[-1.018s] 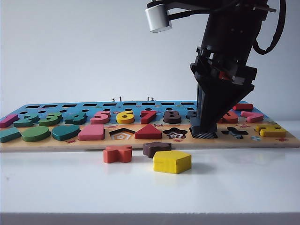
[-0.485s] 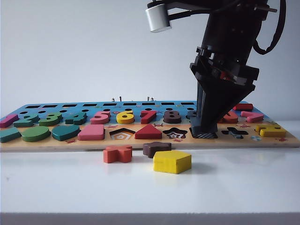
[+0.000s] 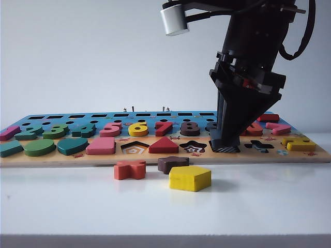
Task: Insert the cube into the slot.
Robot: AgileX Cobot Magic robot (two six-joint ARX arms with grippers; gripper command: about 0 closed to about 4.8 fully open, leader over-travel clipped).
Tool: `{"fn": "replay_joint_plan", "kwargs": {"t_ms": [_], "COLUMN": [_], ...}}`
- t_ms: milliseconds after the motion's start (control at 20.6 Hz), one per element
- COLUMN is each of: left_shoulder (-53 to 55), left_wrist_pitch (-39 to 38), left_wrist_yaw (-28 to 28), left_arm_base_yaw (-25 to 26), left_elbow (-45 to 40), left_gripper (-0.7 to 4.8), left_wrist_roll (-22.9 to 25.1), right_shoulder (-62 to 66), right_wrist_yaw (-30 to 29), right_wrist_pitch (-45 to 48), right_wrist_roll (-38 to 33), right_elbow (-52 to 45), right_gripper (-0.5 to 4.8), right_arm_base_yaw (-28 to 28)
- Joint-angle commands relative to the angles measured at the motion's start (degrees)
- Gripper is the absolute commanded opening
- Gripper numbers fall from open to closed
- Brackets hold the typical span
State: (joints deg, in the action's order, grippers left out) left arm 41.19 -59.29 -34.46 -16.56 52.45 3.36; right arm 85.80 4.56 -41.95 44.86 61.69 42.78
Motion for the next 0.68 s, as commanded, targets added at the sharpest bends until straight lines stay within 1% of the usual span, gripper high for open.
{"fn": "replay_joint_plan", "kwargs": {"t_ms": [48,678], "left_shoulder": [-0.04,-0.04], "left_wrist_pitch": [0.92,0.92], "left_wrist_yaw": [-0.44,-0.44], "left_arm_base_yaw": [-0.04,-0.04], "left_elbow": [0.28,0.28], "left_gripper": [0.17,0.17], "left_wrist_roll": [0.24,0.24], "right_shoulder": [-0.04,0.09], "right_wrist_yaw": [-0.09,-0.07], "right_wrist_pitch": [0.0,-0.11], "right_wrist_roll": [0.22,0.2], "right_elbow": [0.11,0.09], "right_gripper": [0.95,1.05], "right_arm_base_yaw": [0.2,0.79]}}
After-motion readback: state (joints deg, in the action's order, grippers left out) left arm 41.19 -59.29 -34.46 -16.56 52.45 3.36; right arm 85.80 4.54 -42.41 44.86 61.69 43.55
